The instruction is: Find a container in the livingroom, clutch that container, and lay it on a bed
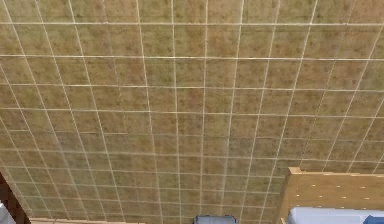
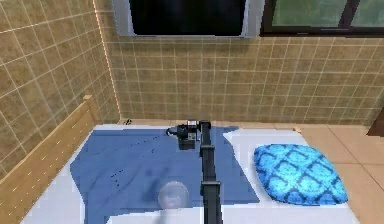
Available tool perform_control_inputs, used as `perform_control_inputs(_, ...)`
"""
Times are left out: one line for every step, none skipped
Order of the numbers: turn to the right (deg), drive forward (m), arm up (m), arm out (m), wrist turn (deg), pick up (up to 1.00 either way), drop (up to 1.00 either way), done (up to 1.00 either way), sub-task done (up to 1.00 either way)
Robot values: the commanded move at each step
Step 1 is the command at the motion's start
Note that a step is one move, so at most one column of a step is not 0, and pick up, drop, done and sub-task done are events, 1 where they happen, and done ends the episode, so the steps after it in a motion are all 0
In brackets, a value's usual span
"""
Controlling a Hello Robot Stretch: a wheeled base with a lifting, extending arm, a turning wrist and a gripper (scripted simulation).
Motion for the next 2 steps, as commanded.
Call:
perform_control_inputs(0.0, 0.0, 0.0, -0.08, 0.0, 0.0, 0.0, 0.0, 0.0)
perform_control_inputs(0.0, 0.0, 0.0, 0.0, 0.0, 0.0, 0.0, 1.0, 0.0)
